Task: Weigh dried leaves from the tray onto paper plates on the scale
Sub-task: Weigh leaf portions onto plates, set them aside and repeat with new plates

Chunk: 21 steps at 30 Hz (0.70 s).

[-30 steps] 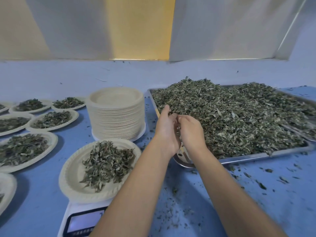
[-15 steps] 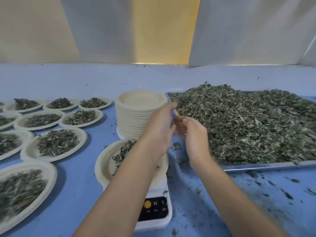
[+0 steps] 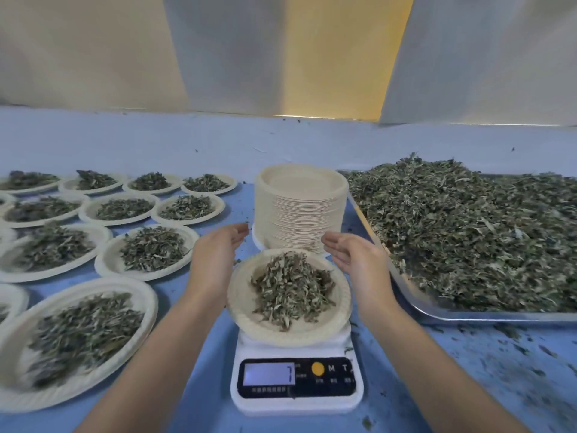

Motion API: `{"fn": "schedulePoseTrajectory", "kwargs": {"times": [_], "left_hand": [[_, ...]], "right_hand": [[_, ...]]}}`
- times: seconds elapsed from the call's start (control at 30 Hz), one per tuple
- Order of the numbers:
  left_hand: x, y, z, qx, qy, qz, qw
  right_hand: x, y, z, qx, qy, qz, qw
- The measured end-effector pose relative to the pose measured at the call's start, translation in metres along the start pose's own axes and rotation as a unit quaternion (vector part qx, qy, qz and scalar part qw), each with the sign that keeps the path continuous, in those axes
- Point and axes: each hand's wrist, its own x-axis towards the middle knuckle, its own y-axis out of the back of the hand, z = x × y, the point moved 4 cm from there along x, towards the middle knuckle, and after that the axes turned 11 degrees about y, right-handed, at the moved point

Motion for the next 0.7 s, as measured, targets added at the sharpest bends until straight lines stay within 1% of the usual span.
{"fn": "schedulePoseTrajectory", "kwargs": {"times": [0.1,0.27,0.4,0.47,0.57,0.63,0.7], "left_hand": [[0.009,0.002,-0.014,-0.011,0.026,0.002,1.000],[0.014,0.001,-0.026,-0.073,0.077,-0.007,0.994],[0.017,0.008,-0.022,-0.102,0.120,0.005,0.988],[0.017,0.013,-0.017,-0.122,0.149,-0.018,0.981],[0.016,0.020,-0.005,-0.116,0.205,-0.100,0.967],[0.021,0.028,0.003,-0.112,0.211,-0.124,0.963],[0.028,0.041,0.012,-0.117,0.199,-0.122,0.965]], "right_hand": [[-0.001,-0.002,0.002,0.012,-0.006,0.005,1.000],[-0.002,-0.004,0.001,0.022,-0.007,0.018,1.000],[-0.001,-0.012,-0.008,0.037,0.013,0.022,0.999],[0.002,-0.020,-0.015,0.045,0.018,0.019,0.999],[0.010,-0.035,-0.026,0.049,0.016,0.007,0.999],[0.016,-0.050,-0.031,0.047,0.016,-0.003,0.999],[0.022,-0.065,-0.035,0.053,0.010,-0.016,0.998]]}}
